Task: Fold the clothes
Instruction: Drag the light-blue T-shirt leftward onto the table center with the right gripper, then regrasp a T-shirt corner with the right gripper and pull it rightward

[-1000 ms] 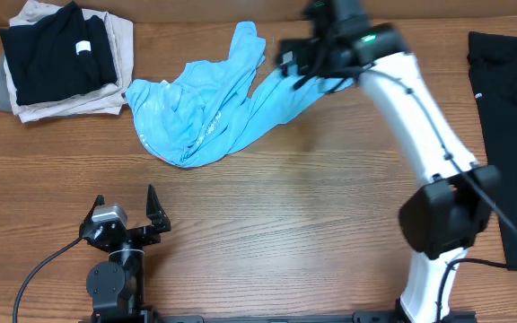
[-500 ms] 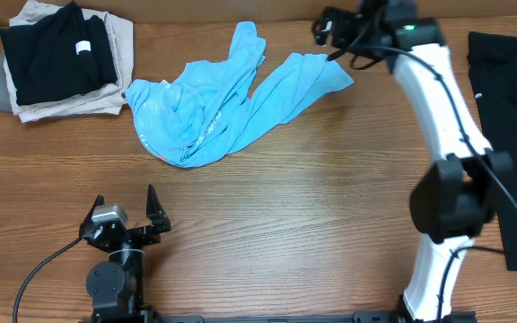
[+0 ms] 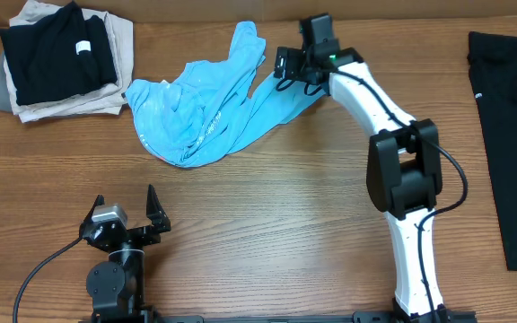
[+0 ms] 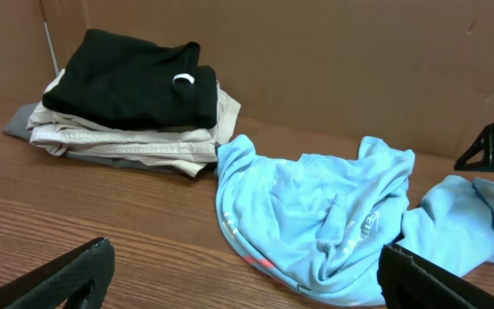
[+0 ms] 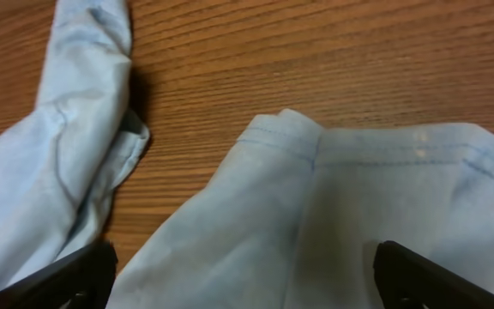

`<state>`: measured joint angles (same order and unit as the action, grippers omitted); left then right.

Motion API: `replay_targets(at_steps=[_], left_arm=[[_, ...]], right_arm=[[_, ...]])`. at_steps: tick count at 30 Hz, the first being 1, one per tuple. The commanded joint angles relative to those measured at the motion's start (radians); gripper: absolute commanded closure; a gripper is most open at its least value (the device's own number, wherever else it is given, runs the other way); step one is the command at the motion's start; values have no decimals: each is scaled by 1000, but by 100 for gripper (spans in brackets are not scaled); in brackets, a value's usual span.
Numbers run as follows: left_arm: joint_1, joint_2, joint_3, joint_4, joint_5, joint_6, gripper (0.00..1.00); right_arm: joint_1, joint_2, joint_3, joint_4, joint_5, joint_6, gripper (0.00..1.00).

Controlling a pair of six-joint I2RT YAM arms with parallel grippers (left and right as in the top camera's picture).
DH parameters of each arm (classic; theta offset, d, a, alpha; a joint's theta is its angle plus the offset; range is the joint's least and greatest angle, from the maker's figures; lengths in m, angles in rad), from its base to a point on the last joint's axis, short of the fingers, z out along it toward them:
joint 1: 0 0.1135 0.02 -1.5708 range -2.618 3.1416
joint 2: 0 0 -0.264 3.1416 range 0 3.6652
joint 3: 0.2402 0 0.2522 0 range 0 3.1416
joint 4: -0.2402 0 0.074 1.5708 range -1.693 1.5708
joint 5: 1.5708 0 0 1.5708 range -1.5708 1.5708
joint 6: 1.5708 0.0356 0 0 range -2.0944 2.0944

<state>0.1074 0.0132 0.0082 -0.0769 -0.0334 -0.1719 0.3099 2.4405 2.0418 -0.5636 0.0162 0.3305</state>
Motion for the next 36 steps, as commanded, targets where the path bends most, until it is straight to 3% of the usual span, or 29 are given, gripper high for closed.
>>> replay_targets(at_steps=[1, 3, 12, 18, 34, 36], left_arm=[[8, -9, -3, 2, 8, 26, 0], [8, -9, -3, 2, 8, 26, 0], [8, -9, -3, 2, 8, 26, 0], [8, -9, -3, 2, 8, 26, 0], [8, -9, -3, 2, 8, 26, 0], [8, -9, -3, 2, 8, 26, 0]], right_arm=[[-10, 27, 0, 14, 62, 8, 12], [-10, 39, 0, 14, 91, 12, 17], [-10, 70, 0, 24, 171, 11, 20], [-10, 75, 5, 31, 209, 11, 37], [-12, 75, 25, -3, 274, 16, 51], [-12, 75, 44, -21, 294, 16, 57]])
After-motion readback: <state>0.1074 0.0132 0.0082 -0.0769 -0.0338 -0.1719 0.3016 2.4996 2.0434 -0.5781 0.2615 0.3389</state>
